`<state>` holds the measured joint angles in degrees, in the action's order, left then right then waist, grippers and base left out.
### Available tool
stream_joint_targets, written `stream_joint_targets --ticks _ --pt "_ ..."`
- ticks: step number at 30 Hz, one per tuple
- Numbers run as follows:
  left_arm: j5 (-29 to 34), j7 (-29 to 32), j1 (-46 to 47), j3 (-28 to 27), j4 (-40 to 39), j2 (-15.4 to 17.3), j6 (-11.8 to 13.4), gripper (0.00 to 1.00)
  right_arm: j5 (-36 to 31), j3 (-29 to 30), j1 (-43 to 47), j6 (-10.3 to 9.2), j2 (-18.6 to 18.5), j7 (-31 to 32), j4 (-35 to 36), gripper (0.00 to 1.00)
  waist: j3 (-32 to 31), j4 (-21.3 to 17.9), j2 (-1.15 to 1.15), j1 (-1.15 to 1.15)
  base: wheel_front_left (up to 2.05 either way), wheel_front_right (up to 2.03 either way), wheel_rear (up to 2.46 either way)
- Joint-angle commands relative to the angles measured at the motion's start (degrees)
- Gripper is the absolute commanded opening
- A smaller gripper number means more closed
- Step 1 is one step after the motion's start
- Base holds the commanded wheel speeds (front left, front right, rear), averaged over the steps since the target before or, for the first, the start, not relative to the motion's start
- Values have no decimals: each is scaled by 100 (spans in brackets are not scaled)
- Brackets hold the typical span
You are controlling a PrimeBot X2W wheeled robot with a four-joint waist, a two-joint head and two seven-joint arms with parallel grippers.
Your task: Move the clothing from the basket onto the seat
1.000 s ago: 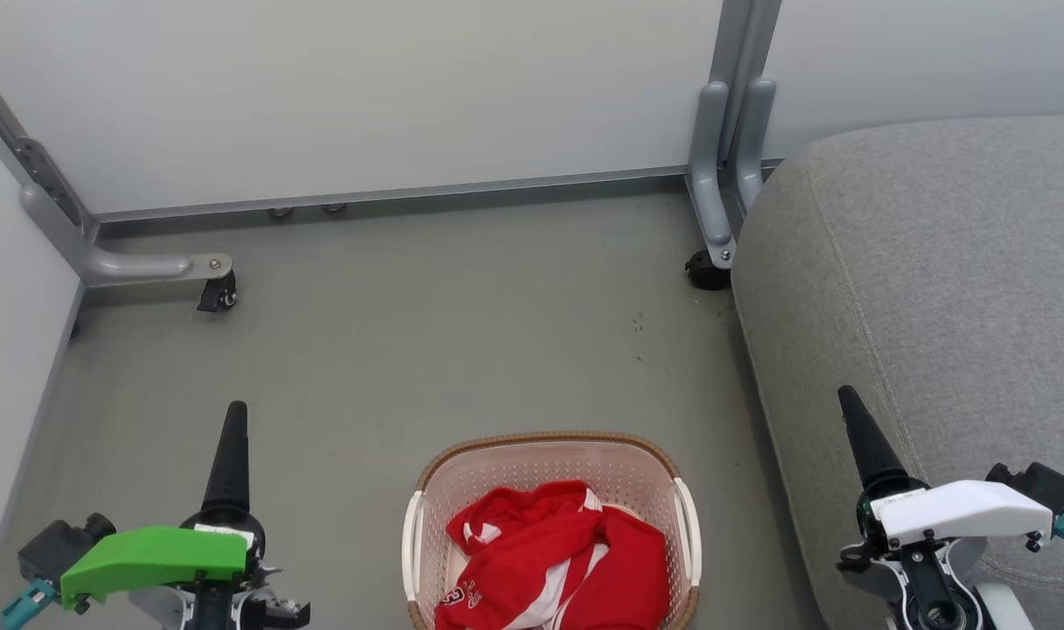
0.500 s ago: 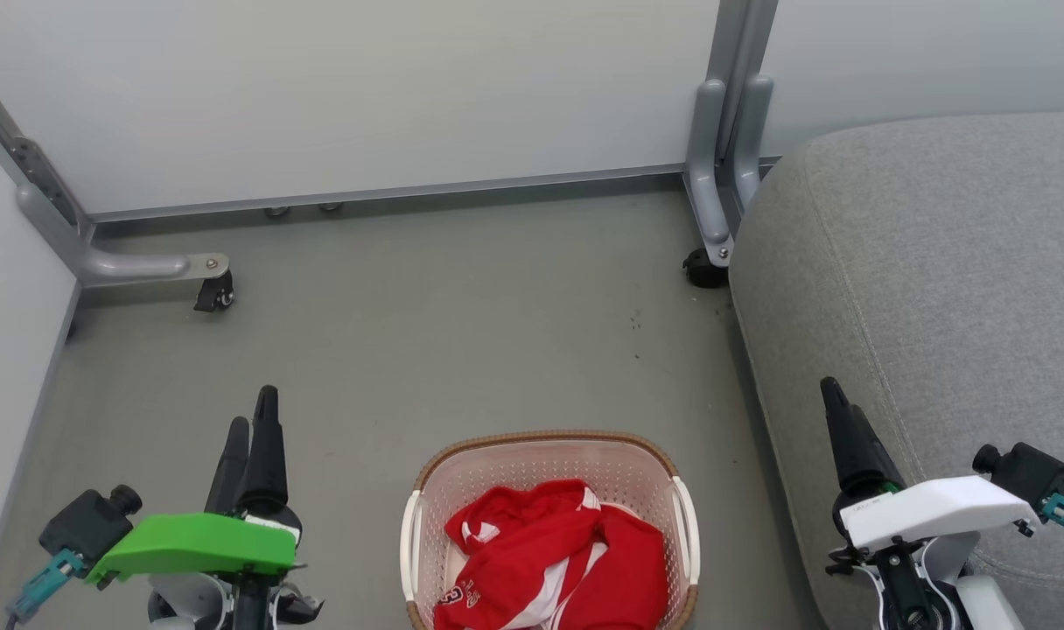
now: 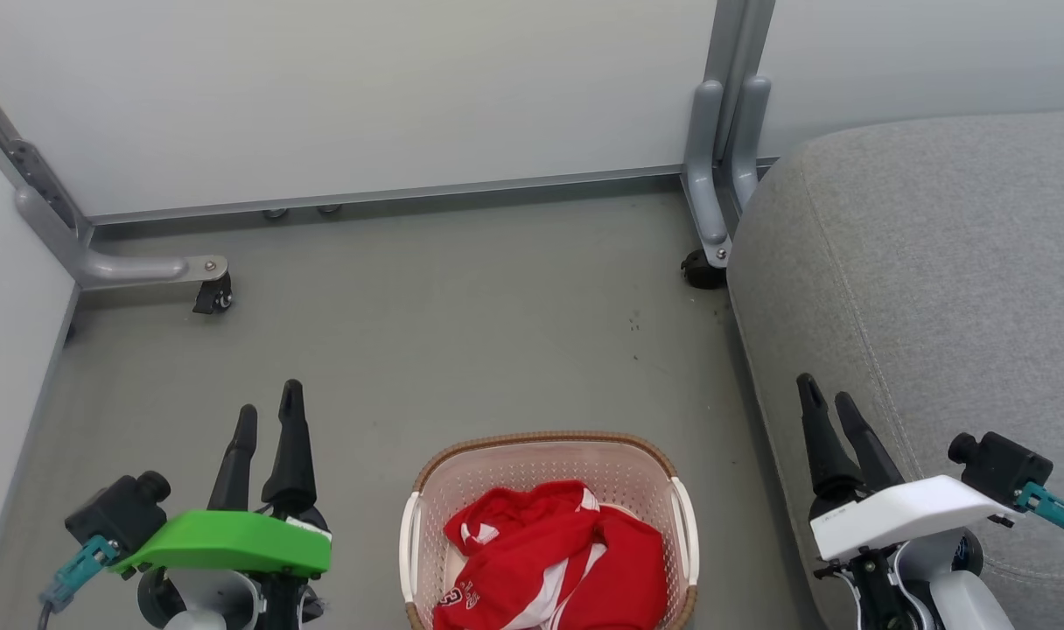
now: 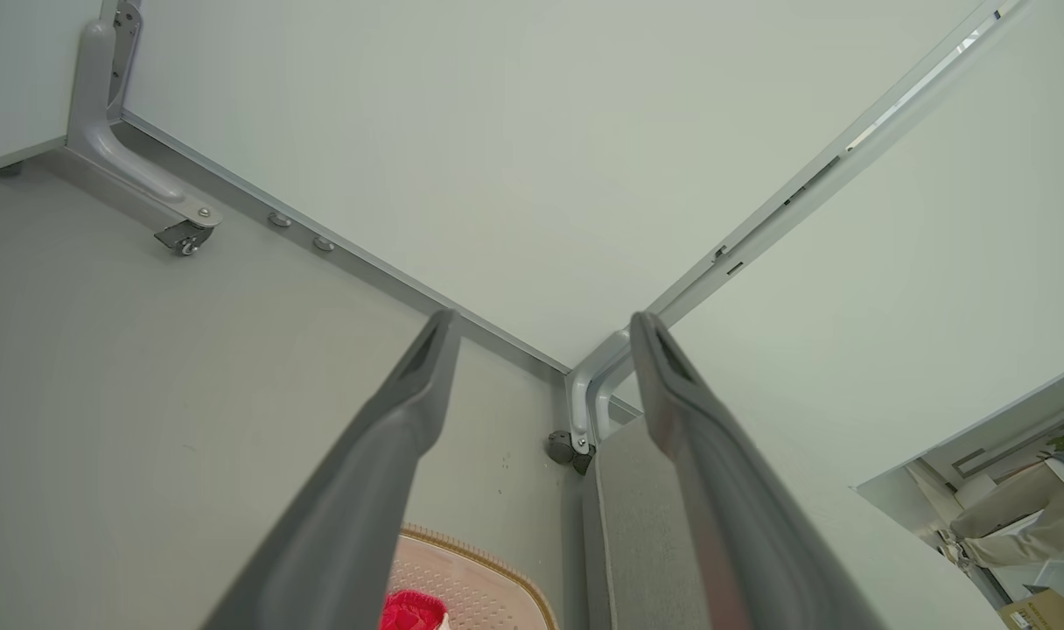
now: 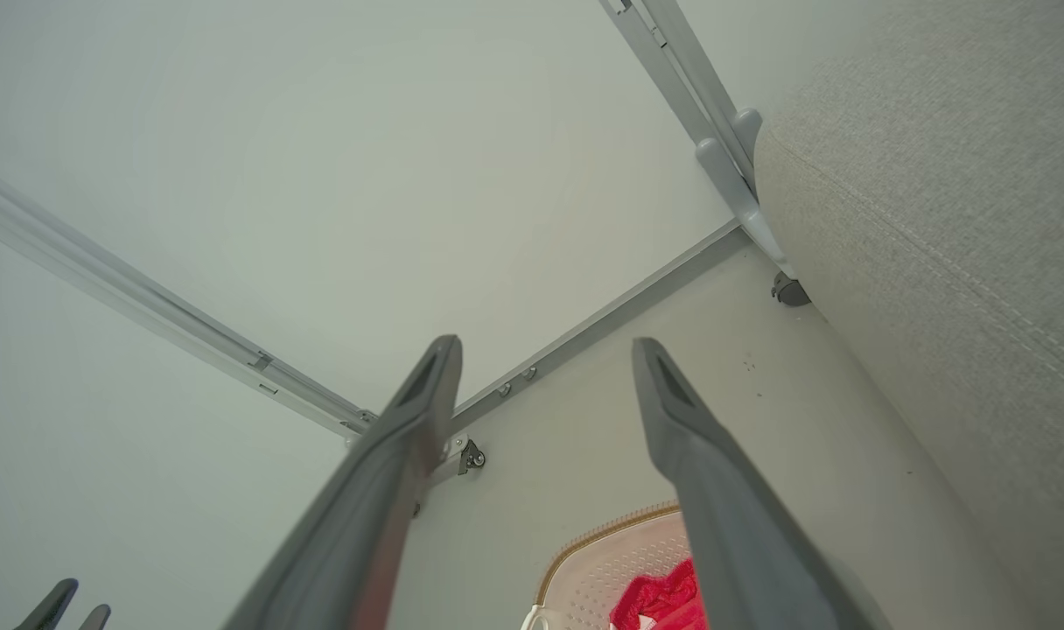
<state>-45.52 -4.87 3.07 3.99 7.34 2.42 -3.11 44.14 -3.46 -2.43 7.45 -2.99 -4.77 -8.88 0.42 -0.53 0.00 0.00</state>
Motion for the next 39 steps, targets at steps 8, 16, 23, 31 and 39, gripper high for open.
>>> stream_joint_targets --ticks 8,16,23,31,39 --pt "572 -183 -8 119 -130 37 103 100 -684 -240 40 2 -98 -193 125 100 3 2 0 0 0 0 0" --pt "1041 -306 -13 212 -161 41 148 100 -1195 -373 40 3 -119 -320 137 100 31 -10 0 0 0 0 0" --pt "1464 -412 -13 299 -215 45 165 100 -1620 -456 34 3 -125 -424 161 100 48 -27 0 0 0 0 0" --pt "2028 -527 -47 432 -293 49 121 100 -1988 -485 82 3 -87 -539 170 100 37 -37 0 0 0 0 0" --pt "2337 -636 -117 474 -307 52 143 100 -2358 -437 145 4 -53 -645 141 100 -9 -44 0 0 0 0 0"
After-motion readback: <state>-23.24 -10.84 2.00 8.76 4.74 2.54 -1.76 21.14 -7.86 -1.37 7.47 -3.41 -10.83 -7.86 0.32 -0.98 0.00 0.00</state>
